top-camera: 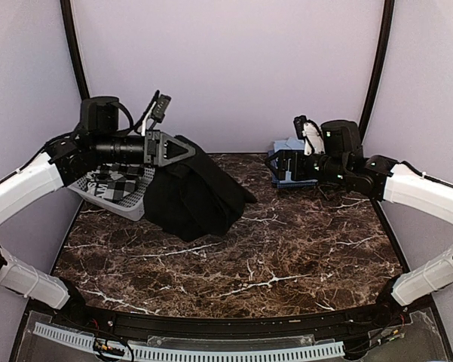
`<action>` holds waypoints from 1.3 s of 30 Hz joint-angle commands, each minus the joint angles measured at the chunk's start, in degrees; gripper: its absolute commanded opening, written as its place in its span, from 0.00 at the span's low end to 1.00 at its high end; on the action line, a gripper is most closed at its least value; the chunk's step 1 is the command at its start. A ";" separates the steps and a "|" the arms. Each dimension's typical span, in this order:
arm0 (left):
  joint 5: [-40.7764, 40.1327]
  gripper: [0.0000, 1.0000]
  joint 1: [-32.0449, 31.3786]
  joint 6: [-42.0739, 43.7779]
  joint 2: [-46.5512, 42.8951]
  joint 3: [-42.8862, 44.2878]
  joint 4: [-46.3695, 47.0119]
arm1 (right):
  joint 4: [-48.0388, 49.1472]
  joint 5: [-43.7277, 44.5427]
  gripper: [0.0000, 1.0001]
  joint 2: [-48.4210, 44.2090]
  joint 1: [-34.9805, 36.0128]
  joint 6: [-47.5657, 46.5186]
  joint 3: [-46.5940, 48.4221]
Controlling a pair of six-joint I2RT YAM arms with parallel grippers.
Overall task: Fold and stack the long sleeve shirts
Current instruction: Place the crumpled shirt at the center of the board.
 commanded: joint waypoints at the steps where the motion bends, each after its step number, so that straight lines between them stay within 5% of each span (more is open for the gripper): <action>1: 10.07 0.00 -0.48 -3.77 8.18 -4.82 1.99 | 0.90 -2.59 0.99 -0.35 -0.02 -0.44 -0.33; 6: 11.96 0.01 -0.40 -5.89 25.36 -1.34 4.20 | -0.62 -5.95 0.99 2.66 -0.08 -0.49 -0.25; 10: 10.22 0.22 -0.40 -9.15 35.88 7.59 5.53 | -1.22 -9.85 0.99 5.06 -0.06 -0.99 -0.90; 11: 9.92 0.34 -0.40 -10.44 36.92 9.53 6.36 | -1.51 -10.94 0.99 5.61 0.04 -1.10 -1.01; 16: 5.50 0.58 -0.04 -12.47 39.35 11.86 8.00 | -1.82 -13.44 0.99 7.43 0.98 -2.13 -2.87; 39: 6.43 0.61 1.01 -16.68 40.78 11.95 11.75 | -6.89 -3.24 0.96 16.18 9.65 -6.71 -4.57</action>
